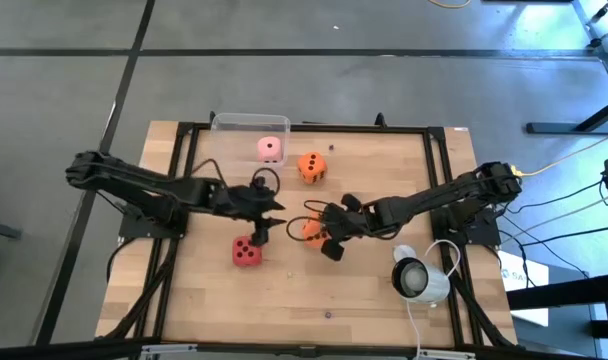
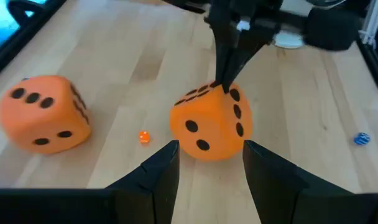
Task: Pick & Place Dice
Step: Put the bottom large orange die into the transparent bin
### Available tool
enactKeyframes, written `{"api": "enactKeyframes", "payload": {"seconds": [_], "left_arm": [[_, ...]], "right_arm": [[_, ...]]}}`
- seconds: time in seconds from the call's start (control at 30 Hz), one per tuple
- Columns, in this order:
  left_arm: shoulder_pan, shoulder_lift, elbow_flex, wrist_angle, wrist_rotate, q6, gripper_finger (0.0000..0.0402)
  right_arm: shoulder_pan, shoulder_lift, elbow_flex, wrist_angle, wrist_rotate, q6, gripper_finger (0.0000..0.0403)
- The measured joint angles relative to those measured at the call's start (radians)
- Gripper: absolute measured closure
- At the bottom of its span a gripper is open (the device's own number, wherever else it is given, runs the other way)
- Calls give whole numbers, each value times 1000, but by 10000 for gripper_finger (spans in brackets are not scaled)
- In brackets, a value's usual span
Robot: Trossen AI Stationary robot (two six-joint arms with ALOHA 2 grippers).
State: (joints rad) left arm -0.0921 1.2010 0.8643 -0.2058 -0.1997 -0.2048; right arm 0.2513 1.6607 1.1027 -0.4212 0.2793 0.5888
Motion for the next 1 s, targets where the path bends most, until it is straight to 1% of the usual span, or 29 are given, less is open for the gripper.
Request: {"api": "enactKeyframes", "payload": {"seconds": [0.1,0.2,0.33,0.43,0.5,0.6,0.67,0.83,0.9,1.0], "left_arm": [[-5,36,-53,105,-2,-11,234],[-19,55,-89,148,-32,-11,234],[-44,62,-146,269,-94,27,240],[-57,67,-191,420,-101,88,247],[-63,67,-217,470,-101,111,249],[-67,75,-252,534,-78,122,248],[-67,77,-270,539,-58,96,243],[-51,114,-272,559,8,37,222],[-47,141,-271,609,33,58,210],[-43,181,-271,683,43,105,193]], "right_arm": [[-7,-20,0,2,-26,68,401],[-8,-64,1,9,-34,85,401],[-26,-108,2,3,-37,102,401],[-44,-121,2,5,-54,112,401],[-51,-122,2,19,-60,117,401],[-58,-122,2,20,-69,130,401],[-63,-122,2,21,-79,131,401],[-73,-122,2,22,-79,137,402],[-77,-122,2,30,-87,140,402],[-79,-122,2,47,-106,156,402]]}}
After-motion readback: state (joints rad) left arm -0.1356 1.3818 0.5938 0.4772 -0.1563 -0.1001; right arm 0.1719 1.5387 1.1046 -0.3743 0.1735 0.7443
